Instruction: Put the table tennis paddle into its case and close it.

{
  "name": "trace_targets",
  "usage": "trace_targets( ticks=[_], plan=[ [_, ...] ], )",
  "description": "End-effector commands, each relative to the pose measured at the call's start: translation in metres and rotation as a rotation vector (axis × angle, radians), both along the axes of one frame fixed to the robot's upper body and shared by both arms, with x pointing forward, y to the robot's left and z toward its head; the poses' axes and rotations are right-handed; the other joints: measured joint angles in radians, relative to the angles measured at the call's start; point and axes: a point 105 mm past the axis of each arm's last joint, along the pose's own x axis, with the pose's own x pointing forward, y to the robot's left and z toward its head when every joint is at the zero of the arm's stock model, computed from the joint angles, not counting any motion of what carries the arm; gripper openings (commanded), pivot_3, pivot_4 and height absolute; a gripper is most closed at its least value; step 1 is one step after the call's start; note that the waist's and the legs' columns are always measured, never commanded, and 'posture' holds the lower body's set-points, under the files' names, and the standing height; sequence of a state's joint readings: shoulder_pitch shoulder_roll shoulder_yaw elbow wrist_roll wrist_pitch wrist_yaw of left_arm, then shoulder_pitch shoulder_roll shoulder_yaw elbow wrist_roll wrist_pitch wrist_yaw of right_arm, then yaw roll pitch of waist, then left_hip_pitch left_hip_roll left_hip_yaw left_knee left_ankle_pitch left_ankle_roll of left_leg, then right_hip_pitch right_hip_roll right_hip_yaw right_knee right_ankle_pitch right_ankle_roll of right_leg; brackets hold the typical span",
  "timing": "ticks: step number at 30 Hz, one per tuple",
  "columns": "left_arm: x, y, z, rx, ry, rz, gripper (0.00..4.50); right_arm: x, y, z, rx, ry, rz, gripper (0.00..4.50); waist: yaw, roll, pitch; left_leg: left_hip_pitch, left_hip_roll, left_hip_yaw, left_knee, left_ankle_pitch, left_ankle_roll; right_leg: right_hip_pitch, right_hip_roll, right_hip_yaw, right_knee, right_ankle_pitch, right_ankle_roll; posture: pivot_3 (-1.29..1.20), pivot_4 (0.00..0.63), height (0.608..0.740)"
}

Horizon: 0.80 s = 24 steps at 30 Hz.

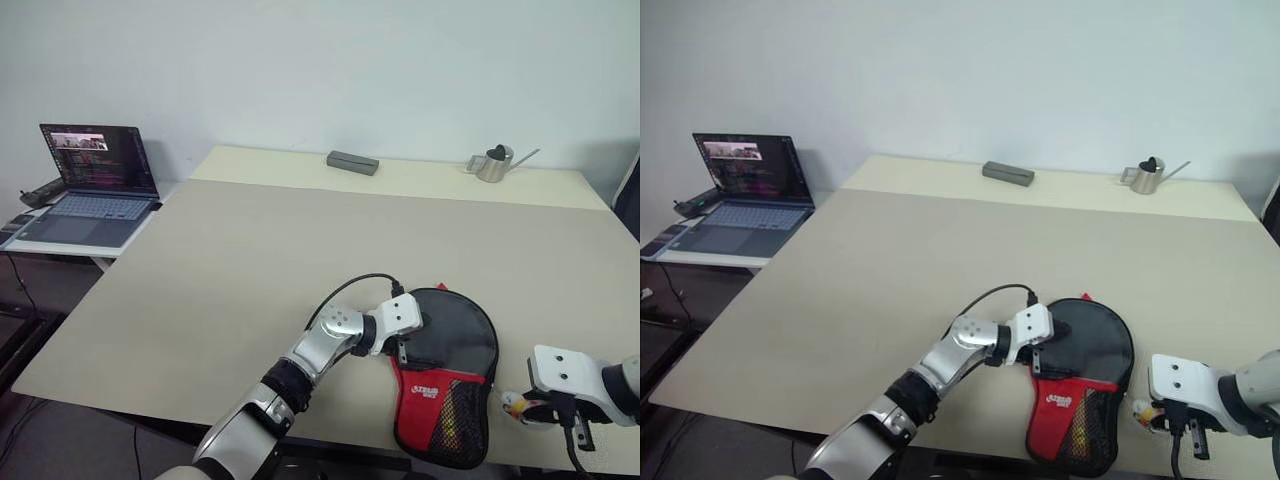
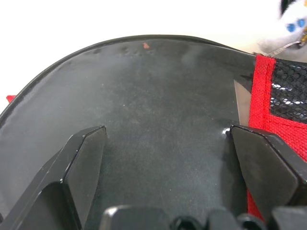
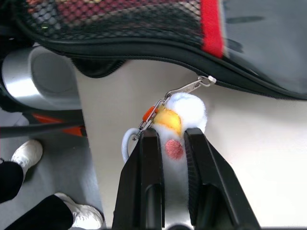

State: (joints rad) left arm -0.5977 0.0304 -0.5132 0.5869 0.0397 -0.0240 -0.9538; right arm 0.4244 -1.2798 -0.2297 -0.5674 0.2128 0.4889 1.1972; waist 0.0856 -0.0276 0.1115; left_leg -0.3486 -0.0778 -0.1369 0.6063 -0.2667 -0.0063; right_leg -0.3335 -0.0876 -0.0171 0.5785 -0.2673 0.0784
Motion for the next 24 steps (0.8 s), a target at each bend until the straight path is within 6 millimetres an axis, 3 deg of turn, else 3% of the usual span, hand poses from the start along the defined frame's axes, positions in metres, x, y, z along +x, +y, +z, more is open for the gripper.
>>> trace_targets(
  ticks=[1, 14, 17, 21, 24],
  plan=[
    [-0.023, 0.029, -0.072, 0.276, 0.137, 0.002, 4.50, -0.021, 0.010, -0.002, 0.009, 0.100, 0.110, 0.19, 0.002, 0.000, 0.000, 0.000, 0.000, 0.000, 0.000, 0.000, 0.000, 0.000, 0.000, 0.000, 0.000, 0.000, 0.000, 0.00, 0.150, 0.740],
    [-0.021, 0.030, -0.073, 0.279, 0.133, 0.013, 4.50, -0.048, 0.030, 0.001, 0.070, 0.180, 0.213, 0.19, 0.027, 0.000, 0.000, 0.000, 0.000, 0.001, 0.000, -0.001, 0.000, 0.000, 0.000, -0.001, 0.000, -0.001, 0.000, 0.00, 0.150, 0.740],
    [-0.021, 0.030, -0.073, 0.278, 0.135, 0.015, 4.50, -0.042, 0.033, 0.001, 0.073, 0.145, 0.200, 0.19, 0.027, 0.000, -0.001, 0.000, 0.000, 0.000, 0.000, -0.001, 0.000, 0.000, 0.000, -0.001, 0.000, -0.001, 0.000, 0.00, 0.150, 0.740],
    [-0.021, 0.029, -0.073, 0.278, 0.135, 0.017, 4.50, -0.019, 0.032, -0.002, 0.055, 0.037, 0.138, 0.18, 0.025, -0.003, -0.002, 0.001, 0.001, 0.001, 0.000, -0.001, 0.000, 0.001, 0.000, -0.001, 0.000, -0.001, 0.000, 0.00, 0.150, 0.740],
    [-0.021, 0.029, -0.073, 0.277, 0.134, 0.018, 4.50, -0.020, 0.033, 0.001, 0.105, 0.107, 0.089, 0.18, 0.024, -0.003, -0.002, 0.001, 0.001, 0.002, 0.001, -0.001, 0.000, 0.001, 0.000, -0.001, 0.000, -0.001, 0.000, 0.00, 0.150, 0.740]
  ],
)
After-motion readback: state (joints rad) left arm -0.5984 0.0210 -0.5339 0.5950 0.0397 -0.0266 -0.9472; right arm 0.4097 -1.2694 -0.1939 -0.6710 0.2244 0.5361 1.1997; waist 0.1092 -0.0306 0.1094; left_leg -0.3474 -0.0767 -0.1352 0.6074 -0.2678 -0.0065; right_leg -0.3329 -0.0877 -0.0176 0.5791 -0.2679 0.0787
